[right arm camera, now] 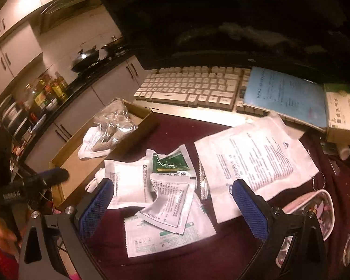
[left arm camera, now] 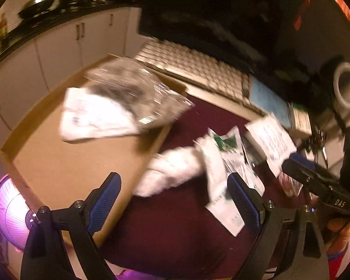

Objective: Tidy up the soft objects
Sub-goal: 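Move both grippers back over the remaining packets and sachets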

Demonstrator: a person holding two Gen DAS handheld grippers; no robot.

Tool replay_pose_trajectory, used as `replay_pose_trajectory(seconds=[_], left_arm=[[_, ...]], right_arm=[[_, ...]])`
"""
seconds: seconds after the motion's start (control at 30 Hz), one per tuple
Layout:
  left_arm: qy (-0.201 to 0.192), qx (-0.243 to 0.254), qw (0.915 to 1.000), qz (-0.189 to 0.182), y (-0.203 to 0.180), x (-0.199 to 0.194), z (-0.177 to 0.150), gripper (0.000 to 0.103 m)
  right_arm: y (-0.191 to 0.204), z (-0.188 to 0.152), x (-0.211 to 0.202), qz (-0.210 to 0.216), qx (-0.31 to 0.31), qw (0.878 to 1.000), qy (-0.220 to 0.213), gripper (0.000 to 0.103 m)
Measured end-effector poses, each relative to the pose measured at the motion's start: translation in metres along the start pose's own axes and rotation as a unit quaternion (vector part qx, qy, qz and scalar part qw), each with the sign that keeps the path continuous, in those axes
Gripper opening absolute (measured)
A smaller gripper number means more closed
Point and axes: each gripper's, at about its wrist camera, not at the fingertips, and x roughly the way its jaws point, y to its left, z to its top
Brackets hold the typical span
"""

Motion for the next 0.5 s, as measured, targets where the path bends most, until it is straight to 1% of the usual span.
replay_pose_trajectory(seconds=[0.03, 0.07, 0.1, 0.13, 0.17, 0.27, 0.3, 0.33, 0.37, 0.4, 0.43, 0.47, 0.5], left_arm=[[0.005, 0.008, 0.9999, -0.006, -0.008, 0.006, -0.002, 0.089], [0.013, 0.017, 0.9997, -0.008, -0.017, 0.014, -0.004, 0.08], [0.019, 0.021, 0.9996, -0.005, -0.021, 0.019, -0.004, 0.066], [0.032, 0.027, 0.9991, 0.0, -0.028, 0.029, -0.004, 0.06], [0.04, 0.03, 0.9988, 0.0, -0.03, 0.037, -0.004, 0.051], [0.062, 0.022, 0.9978, 0.009, -0.035, 0.061, -0.004, 0.046], [0.063, 0.02, 0.9978, 0.009, -0.035, 0.062, -0.003, 0.042], [0.058, 0.021, 0.998, 0.013, -0.037, 0.063, -0.002, 0.04], [0.053, 0.023, 0.9982, 0.014, -0.039, 0.063, 0.0, 0.036], [0.05, 0.025, 0.9984, 0.012, -0.04, 0.063, 0.001, 0.025], [0.049, 0.024, 0.9985, 0.011, -0.04, 0.063, 0.002, 0.02], [0.048, 0.018, 0.9987, 0.004, -0.038, 0.062, 0.002, 0.012], [0.048, 0.009, 0.9988, -0.007, -0.035, 0.062, 0.001, 0.011]], right_arm=[[0.0, -0.001, 0.0, 0.001, 0.0, 1.0, 0.002, 0.1], [-0.001, -0.003, 0.001, 0.0, -0.001, 1.0, 0.005, 0.096], [-0.002, -0.006, 0.002, -0.001, -0.002, 1.0, 0.01, 0.092], [-0.003, -0.009, 0.002, -0.001, -0.003, 1.0, 0.013, 0.09], [-0.004, -0.011, 0.003, -0.002, -0.002, 1.0, 0.017, 0.086], [-0.005, -0.017, 0.006, -0.002, -0.001, 1.0, 0.024, 0.084], [-0.005, -0.018, 0.007, -0.001, -0.003, 1.0, 0.026, 0.081], [-0.004, -0.02, 0.009, -0.001, -0.005, 1.0, 0.029, 0.08], [-0.004, -0.021, 0.011, 0.0, -0.005, 0.999, 0.032, 0.077], [-0.005, -0.022, 0.013, 0.001, -0.003, 0.999, 0.037, 0.074], [-0.005, -0.023, 0.016, 0.003, -0.002, 0.999, 0.041, 0.073], [-0.003, -0.023, 0.018, 0.005, 0.0, 0.999, 0.045, 0.07], [-0.002, -0.023, 0.021, 0.007, 0.001, 0.999, 0.05, 0.068]])
